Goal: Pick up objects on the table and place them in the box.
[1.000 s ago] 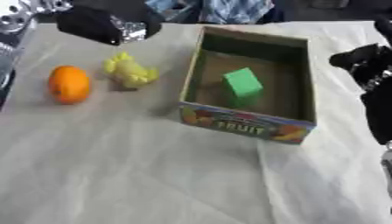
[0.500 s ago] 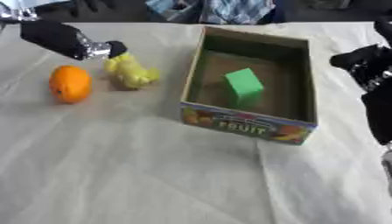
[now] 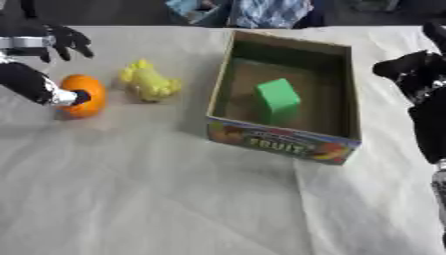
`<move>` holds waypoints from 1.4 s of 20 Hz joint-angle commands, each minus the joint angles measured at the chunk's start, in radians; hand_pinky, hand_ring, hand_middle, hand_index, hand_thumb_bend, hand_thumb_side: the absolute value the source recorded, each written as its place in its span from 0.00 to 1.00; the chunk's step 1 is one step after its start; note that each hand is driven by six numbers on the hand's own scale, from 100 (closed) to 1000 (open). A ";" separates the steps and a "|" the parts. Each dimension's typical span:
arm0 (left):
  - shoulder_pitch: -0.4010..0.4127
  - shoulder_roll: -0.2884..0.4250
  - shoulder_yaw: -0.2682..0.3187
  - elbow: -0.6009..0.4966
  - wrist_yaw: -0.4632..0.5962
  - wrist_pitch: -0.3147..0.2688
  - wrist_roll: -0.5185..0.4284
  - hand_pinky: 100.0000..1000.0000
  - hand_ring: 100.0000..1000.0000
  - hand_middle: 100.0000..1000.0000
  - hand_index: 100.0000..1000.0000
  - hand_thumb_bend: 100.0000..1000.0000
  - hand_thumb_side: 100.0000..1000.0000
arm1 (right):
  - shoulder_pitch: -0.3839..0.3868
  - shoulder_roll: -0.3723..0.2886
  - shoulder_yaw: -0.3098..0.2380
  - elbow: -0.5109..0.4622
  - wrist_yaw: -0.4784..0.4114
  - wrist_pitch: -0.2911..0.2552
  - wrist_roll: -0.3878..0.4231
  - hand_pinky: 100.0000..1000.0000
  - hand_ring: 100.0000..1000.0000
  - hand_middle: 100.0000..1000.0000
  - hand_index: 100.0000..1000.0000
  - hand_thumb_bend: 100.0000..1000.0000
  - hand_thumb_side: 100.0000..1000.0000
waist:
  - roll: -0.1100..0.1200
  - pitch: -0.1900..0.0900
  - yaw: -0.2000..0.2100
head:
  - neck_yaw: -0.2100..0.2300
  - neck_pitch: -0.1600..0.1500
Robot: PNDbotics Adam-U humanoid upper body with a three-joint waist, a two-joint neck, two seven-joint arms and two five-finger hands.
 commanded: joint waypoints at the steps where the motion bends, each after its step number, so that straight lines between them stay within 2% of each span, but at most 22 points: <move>1: -0.004 0.052 0.018 0.026 -0.045 -0.021 -0.012 0.74 0.84 1.00 0.93 0.36 0.46 | -0.005 -0.024 -0.009 -0.020 0.005 -0.002 -0.002 0.78 0.69 0.55 0.97 0.29 1.00 | 0.000 -0.025 0.002 | -0.003 -0.004; 5: 0.006 0.051 0.019 0.057 -0.095 -0.045 -0.013 0.75 0.85 1.00 0.94 0.39 0.50 | -0.004 -0.023 -0.009 -0.020 0.005 -0.001 -0.004 0.78 0.69 0.55 0.97 0.29 1.00 | -0.001 -0.024 0.002 | -0.001 -0.008; 7: 0.005 0.047 0.023 0.073 -0.104 -0.053 -0.013 0.75 0.85 1.00 0.94 0.48 0.59 | -0.004 -0.022 -0.009 -0.020 0.005 -0.001 -0.004 0.78 0.69 0.55 0.97 0.28 1.00 | -0.003 -0.024 0.001 | 0.002 -0.010; 10: -0.001 0.044 0.033 0.085 -0.120 -0.053 -0.013 0.77 0.86 1.00 0.95 0.53 0.62 | -0.002 -0.020 -0.008 -0.020 0.005 0.000 -0.003 0.78 0.69 0.55 0.97 0.28 1.00 | -0.004 -0.023 0.001 | 0.008 -0.010; 20: -0.009 0.040 0.063 0.105 -0.234 -0.014 -0.006 0.77 0.86 1.00 0.95 0.56 0.62 | 0.002 -0.018 -0.005 -0.020 0.008 0.001 0.004 0.78 0.68 0.54 0.97 0.28 1.00 | -0.007 -0.020 0.000 | 0.006 -0.011; 28: -0.026 0.021 0.066 0.103 -0.241 0.020 0.029 0.73 0.84 1.00 0.95 0.55 0.64 | 0.002 -0.015 -0.001 -0.020 0.010 0.003 0.013 0.78 0.68 0.54 0.96 0.28 1.00 | -0.010 -0.017 -0.002 | 0.011 -0.016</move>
